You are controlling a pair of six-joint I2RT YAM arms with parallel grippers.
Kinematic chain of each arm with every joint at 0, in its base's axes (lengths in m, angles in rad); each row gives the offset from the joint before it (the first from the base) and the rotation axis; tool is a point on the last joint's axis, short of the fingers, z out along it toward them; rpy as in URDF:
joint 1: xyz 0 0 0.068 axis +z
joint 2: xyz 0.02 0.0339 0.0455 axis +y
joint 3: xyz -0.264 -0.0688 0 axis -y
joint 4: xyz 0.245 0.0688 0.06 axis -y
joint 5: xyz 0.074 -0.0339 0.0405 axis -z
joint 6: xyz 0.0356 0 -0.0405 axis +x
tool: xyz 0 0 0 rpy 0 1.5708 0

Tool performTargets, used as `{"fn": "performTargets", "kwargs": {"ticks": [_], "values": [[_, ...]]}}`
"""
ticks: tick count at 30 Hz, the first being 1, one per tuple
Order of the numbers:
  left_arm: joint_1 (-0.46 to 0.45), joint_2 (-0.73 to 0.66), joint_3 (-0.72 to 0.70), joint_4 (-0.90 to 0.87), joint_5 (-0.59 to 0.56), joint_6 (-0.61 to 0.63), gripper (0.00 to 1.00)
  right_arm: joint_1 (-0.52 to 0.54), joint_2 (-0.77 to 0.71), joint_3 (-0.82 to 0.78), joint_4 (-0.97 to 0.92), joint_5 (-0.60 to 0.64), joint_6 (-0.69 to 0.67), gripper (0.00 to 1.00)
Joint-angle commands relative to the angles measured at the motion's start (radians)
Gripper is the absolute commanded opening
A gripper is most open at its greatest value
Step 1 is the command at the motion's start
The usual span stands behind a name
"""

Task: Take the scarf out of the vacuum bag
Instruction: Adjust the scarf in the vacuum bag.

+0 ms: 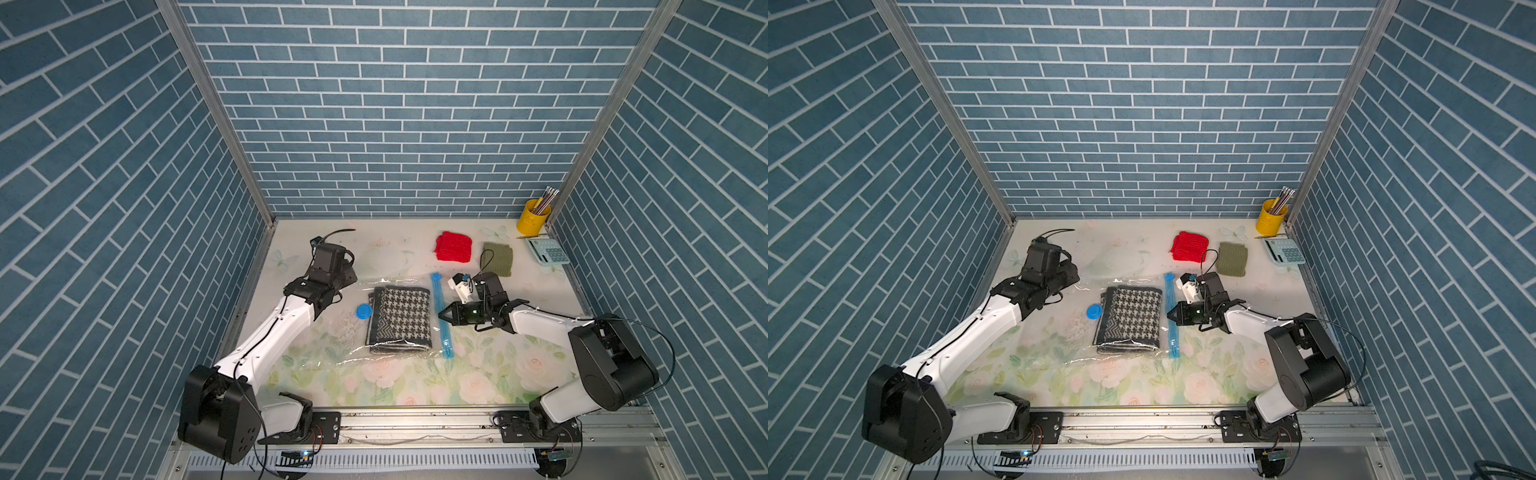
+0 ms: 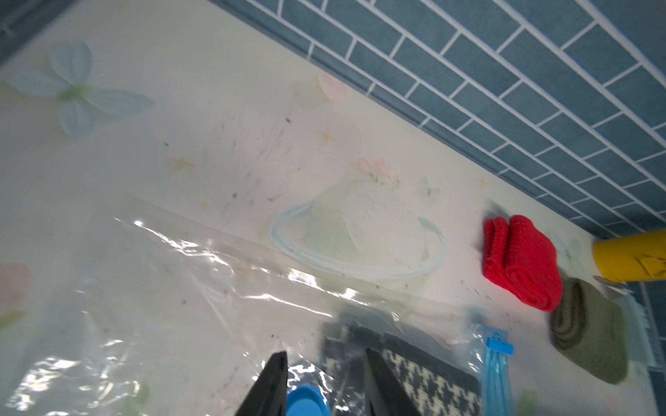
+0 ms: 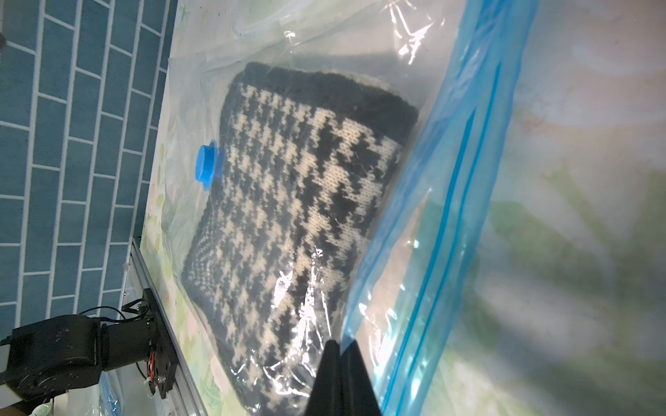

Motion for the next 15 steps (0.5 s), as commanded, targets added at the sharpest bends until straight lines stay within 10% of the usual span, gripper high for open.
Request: {"fn": "performTargets", "kwargs": {"ticks": [1, 15], "values": [[-0.025, 0.013, -0.072, 0.044, 0.097, -0.035, 0.46, -0.002, -0.020, 0.040, -0.018, -0.002, 0.009, 0.12], [-0.032, 0.128, -0.217, 0.183, 0.172, -0.063, 0.54, -0.058, -0.026, 0.034, -0.024, 0.021, 0.027, 0.40]]}}
